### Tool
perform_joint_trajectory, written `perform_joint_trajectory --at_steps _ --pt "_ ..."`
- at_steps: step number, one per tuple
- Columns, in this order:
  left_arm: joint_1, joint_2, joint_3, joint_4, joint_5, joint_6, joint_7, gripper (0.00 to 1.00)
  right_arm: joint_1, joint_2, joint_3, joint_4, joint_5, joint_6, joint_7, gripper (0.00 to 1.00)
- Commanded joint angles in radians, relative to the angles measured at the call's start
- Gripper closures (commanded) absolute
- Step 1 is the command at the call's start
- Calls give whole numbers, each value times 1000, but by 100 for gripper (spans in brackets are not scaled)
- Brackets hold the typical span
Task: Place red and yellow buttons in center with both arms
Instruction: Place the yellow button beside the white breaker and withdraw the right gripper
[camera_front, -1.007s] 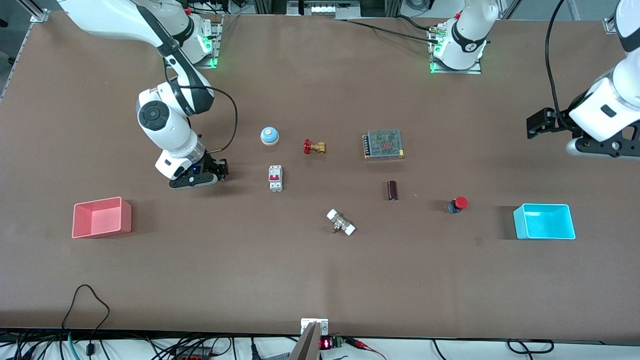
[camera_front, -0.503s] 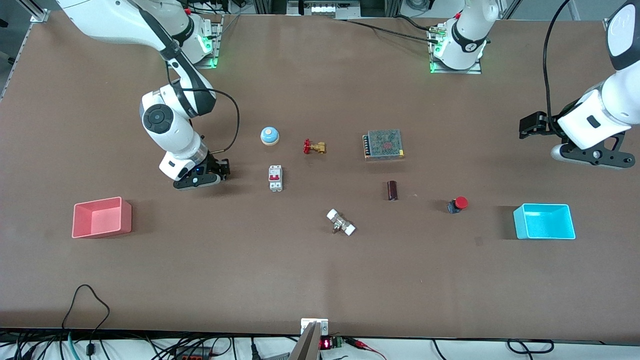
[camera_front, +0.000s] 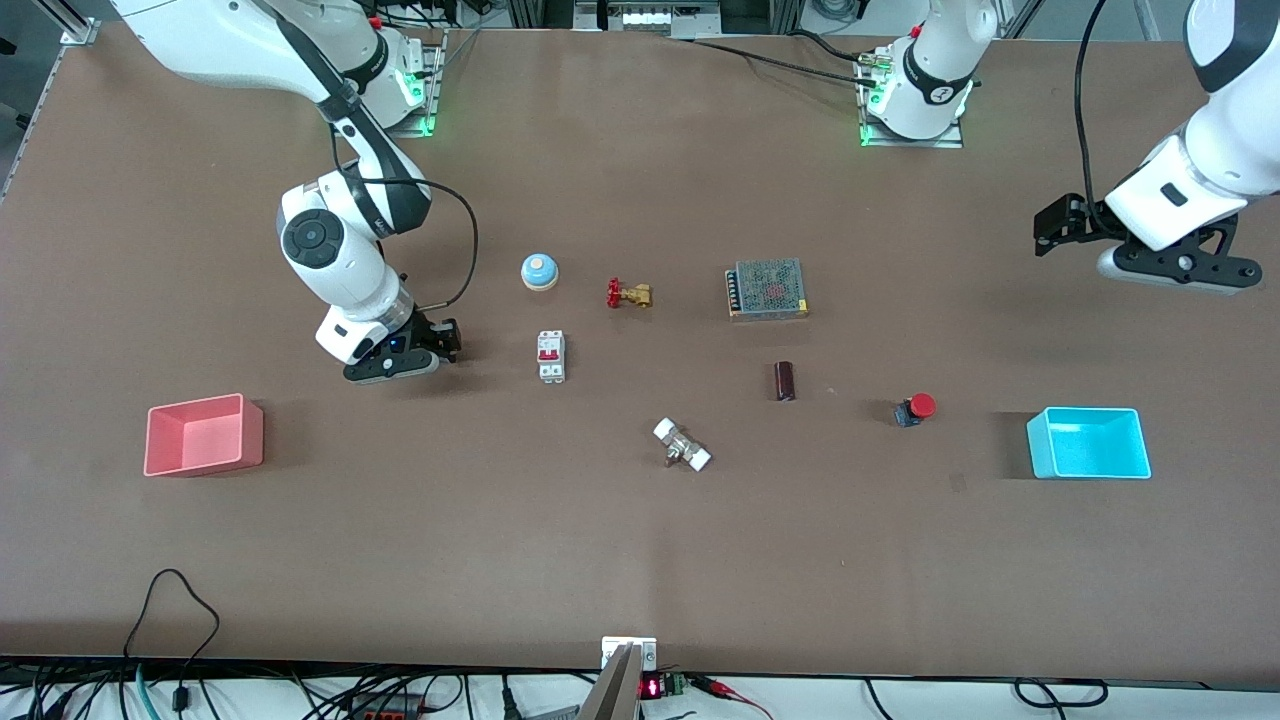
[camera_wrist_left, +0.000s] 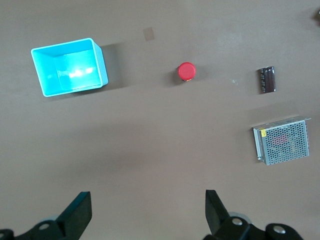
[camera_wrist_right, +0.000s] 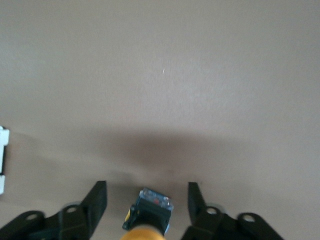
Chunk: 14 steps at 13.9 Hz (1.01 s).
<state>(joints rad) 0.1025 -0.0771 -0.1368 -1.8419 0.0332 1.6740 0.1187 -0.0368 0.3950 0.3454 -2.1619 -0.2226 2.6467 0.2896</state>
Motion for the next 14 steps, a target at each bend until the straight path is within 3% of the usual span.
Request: perform_joint_trajectory --at_steps 1,3,5,9,14 --pt "11 66 -6 117 -19 -107 3 0 11 -33 -8 138 -11 -182 10 0" --pt "9 72 -6 130 -19 -125 -19 0 5 -83 -8 233 35 -350 11 0" --pt "9 72 -6 128 -19 -125 -19 0 0 -189 -8 255 126 -434 11 0" --pt "9 74 -6 130 -19 -125 -19 0 -61 -327 -16 328 166 -632 -10 0" --pt "9 74 -6 130 -19 -126 -19 0 -37 -350 -196 551 177 -989 -228 0"
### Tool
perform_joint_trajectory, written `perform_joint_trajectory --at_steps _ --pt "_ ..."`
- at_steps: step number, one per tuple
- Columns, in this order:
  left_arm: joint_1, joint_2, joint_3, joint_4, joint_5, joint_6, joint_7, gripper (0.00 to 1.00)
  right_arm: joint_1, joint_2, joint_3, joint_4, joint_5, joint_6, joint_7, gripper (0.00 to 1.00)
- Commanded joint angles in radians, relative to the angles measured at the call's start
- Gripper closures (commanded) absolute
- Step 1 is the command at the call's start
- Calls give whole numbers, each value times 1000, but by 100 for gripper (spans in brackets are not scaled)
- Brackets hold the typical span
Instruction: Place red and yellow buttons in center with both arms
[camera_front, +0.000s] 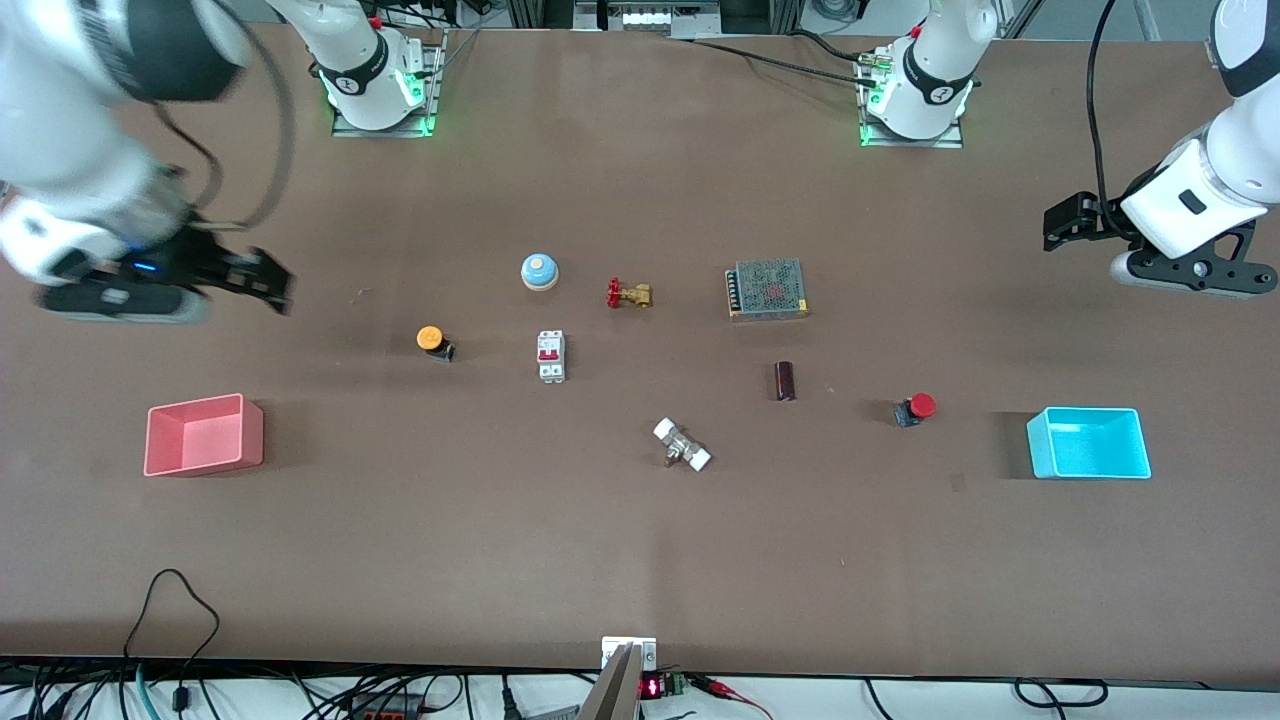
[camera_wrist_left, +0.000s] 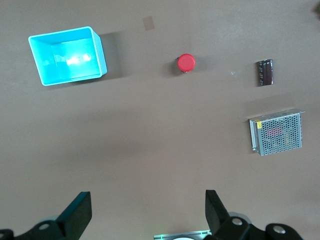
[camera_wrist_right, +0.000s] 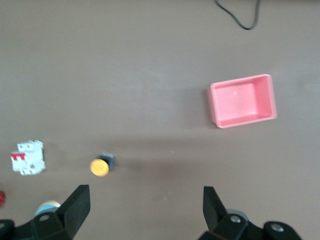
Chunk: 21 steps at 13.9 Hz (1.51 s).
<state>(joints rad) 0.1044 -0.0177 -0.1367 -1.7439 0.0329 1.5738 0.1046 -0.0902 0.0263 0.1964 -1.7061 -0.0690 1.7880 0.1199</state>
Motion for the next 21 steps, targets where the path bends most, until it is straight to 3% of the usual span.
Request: perform_joint_trajectory --at_steps 1,4,18,21 --pt "8 13 -6 31 -19 -26 -5 0 21 18 -73 130 29 -209 -59 0" --pt "8 13 -6 32 -19 -28 -5 0 24 18 -80 164 35 -334 -54 0" --pt "9 21 0 35 -18 -26 -5 0 36 18 -64 164 41 -299 -51 0" --pt "9 39 3 72 -8 -29 -8 0 38 21 -64 164 48 -295 -45 0"
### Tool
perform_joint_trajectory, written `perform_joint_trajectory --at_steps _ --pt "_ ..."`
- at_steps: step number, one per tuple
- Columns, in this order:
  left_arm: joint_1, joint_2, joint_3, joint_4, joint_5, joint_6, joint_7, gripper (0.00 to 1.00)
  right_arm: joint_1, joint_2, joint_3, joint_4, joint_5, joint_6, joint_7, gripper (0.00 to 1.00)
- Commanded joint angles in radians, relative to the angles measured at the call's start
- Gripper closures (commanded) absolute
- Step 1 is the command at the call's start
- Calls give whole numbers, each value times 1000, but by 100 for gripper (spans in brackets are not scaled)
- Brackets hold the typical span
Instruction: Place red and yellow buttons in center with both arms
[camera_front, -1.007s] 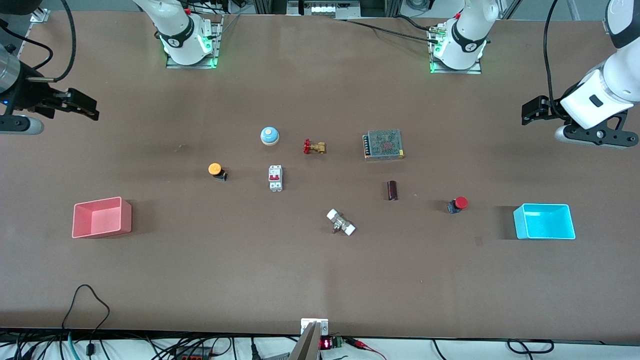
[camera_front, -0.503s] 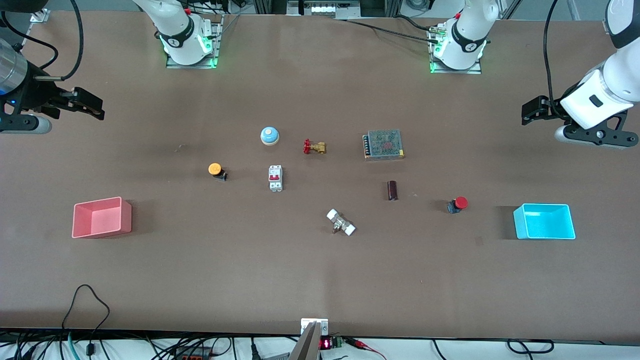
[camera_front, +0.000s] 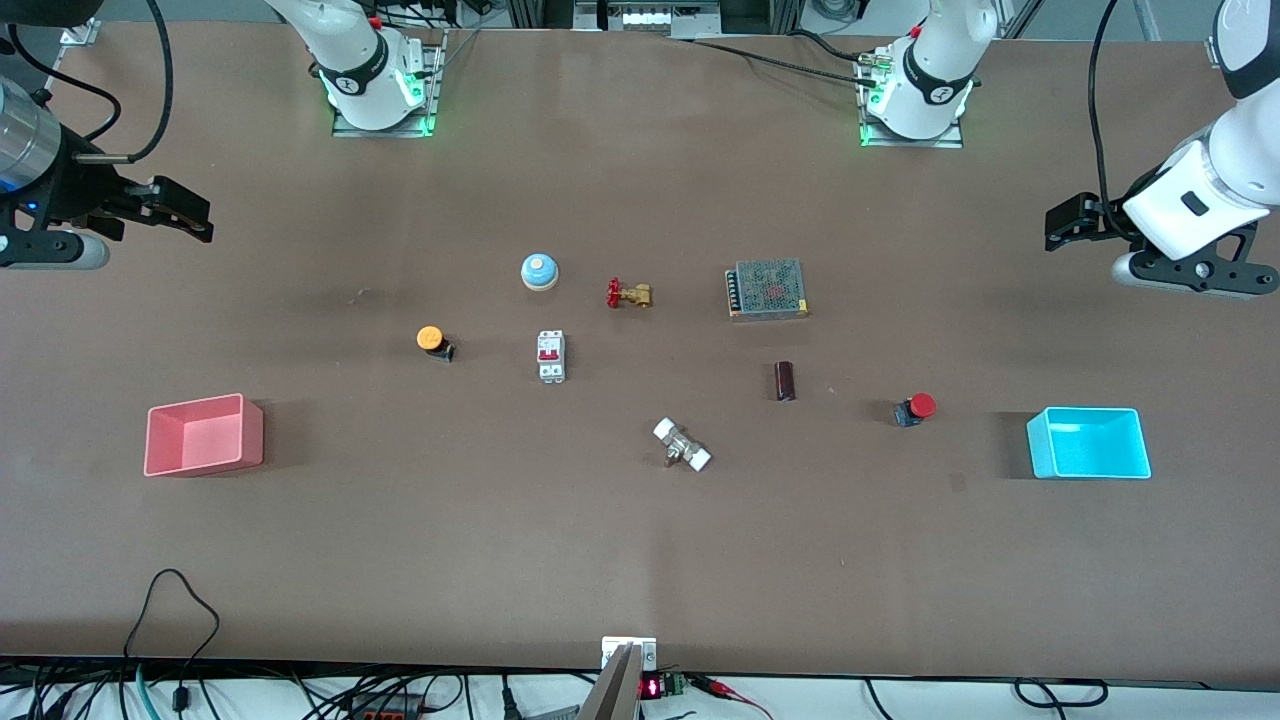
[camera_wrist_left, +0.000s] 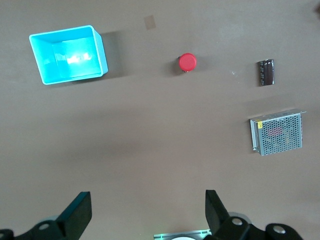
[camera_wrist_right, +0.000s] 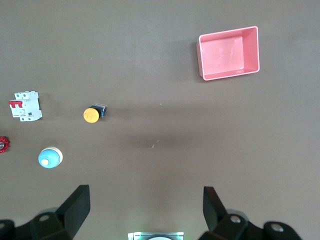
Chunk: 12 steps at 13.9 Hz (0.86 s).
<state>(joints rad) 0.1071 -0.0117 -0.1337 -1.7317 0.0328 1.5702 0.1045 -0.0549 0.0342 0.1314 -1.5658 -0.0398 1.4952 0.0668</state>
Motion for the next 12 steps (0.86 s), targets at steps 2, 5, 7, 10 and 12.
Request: perform_joint_trajectory --at_steps 2,5,7,10,12 --pt "6 33 0 63 -7 -25 -22 0 1 13 0 24 58 -3 11 0" --pt "8 35 2 64 -10 -24 -28 0 -2 13 0 24 75 -3 11 0" --pt "9 38 3 64 -10 -24 -28 0 -5 13 -1 24 77 -3 42 0" --pt "17 44 3 64 -10 -24 -26 0 -3 13 -1 24 78 -3 59 0" --pt "17 44 3 64 -10 -24 -28 0 0 13 -1 24 78 -3 54 0"
